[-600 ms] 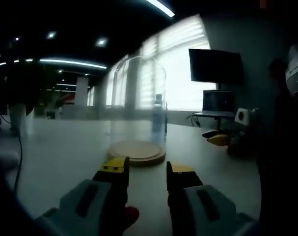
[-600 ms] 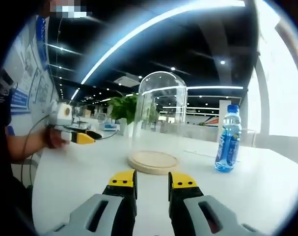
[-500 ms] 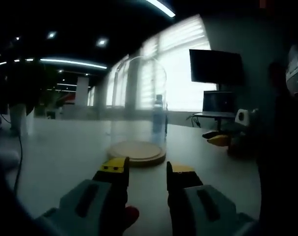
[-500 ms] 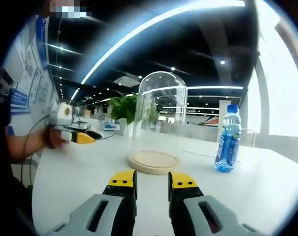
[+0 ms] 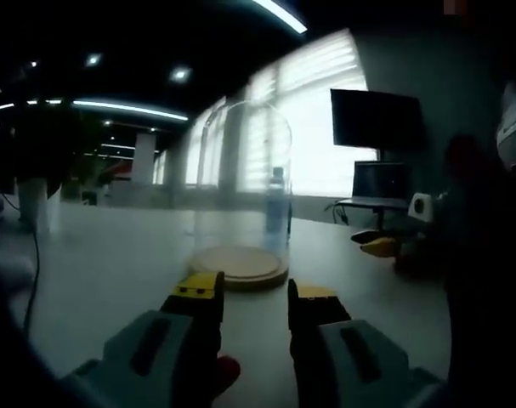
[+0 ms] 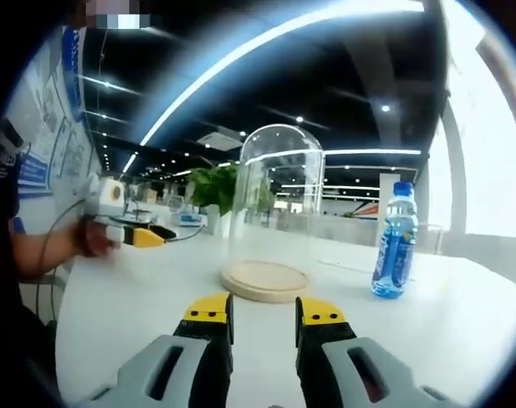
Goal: Open the cover put in the Mizone put the cover back on
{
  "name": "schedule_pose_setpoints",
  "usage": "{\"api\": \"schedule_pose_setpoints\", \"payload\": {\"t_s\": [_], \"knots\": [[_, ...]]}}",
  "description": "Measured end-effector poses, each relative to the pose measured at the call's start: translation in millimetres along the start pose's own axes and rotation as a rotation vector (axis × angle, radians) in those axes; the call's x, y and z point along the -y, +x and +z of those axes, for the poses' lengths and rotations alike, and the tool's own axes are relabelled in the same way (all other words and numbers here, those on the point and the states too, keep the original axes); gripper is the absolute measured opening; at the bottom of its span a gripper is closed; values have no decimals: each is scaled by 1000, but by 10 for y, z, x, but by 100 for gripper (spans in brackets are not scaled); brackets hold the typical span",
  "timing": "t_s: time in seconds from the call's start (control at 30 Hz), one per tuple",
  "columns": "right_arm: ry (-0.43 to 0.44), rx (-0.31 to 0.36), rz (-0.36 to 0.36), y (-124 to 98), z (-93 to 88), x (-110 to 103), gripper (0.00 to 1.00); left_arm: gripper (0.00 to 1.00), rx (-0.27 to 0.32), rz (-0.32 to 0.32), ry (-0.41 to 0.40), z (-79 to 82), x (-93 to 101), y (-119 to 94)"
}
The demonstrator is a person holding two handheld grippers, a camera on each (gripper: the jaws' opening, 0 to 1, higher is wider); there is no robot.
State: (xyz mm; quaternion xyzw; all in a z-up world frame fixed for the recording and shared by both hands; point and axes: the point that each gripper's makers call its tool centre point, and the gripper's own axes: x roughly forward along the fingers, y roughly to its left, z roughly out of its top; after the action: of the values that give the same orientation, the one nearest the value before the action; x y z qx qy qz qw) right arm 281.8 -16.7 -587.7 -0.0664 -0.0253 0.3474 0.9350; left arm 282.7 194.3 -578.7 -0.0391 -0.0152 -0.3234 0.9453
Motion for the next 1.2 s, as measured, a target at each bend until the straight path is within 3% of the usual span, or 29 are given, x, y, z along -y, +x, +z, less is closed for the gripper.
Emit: {"api": "schedule_pose_setpoints", "payload": {"t_s": [0.4, 0.77, 1.2], "knots": [[-32, 3, 1, 34, 53, -31, 26, 27, 32, 5, -37, 88, -38, 9], [-20, -10, 22, 164, 112, 9, 31, 33, 33, -14, -18, 185, -31, 85], [-27, 16, 47, 290, 300, 71, 36, 42, 33, -38, -8, 300, -63, 251]]}}
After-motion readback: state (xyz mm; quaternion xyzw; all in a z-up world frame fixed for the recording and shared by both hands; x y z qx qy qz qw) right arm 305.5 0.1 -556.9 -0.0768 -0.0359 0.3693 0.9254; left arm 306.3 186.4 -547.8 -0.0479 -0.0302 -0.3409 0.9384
